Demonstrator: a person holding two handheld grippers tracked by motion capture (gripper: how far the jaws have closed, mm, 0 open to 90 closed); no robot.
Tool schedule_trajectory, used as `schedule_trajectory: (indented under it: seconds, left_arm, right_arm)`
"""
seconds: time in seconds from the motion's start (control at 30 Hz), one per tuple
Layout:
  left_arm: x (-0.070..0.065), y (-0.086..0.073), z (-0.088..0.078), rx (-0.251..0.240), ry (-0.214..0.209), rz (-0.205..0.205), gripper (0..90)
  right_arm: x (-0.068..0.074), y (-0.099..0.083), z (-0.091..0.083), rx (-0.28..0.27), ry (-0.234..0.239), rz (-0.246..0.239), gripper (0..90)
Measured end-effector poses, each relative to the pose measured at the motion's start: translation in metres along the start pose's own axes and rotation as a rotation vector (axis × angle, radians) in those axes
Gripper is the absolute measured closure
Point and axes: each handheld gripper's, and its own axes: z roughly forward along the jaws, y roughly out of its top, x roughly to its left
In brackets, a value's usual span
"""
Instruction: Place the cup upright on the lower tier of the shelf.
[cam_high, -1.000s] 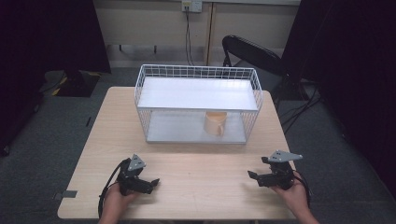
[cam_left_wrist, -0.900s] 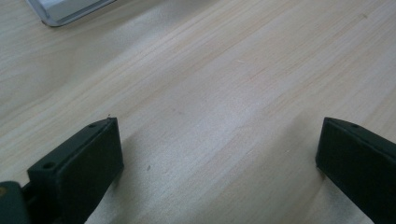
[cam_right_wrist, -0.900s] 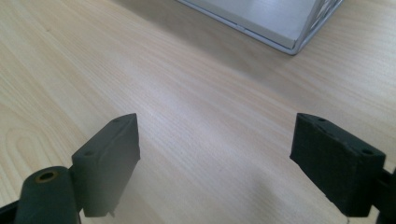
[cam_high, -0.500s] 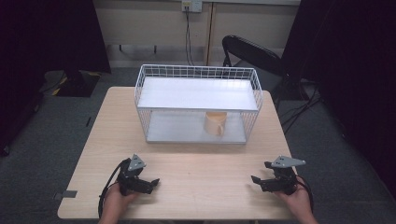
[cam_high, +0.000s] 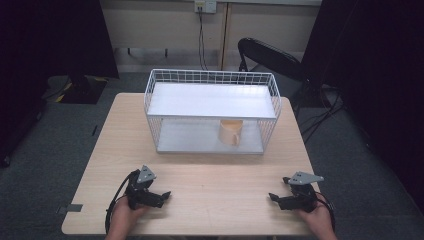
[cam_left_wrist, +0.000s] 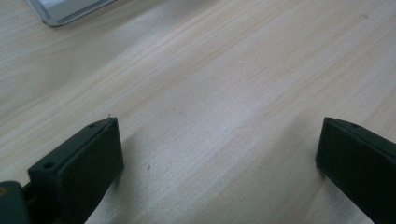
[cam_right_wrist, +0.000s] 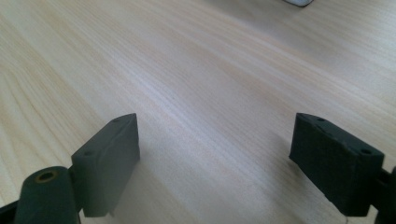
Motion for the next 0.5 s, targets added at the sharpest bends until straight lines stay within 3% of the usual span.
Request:
schedule_trajectory:
  seconds: [0.5]
  left_arm:
    - [-0.0003, -0.0001, -0.0001, -0.001, 0.004, 0.000, 0.3]
  right_arm:
    - [0.0006, 0.0012, 0.0027, 0.009, 0.014, 0.005, 14.1]
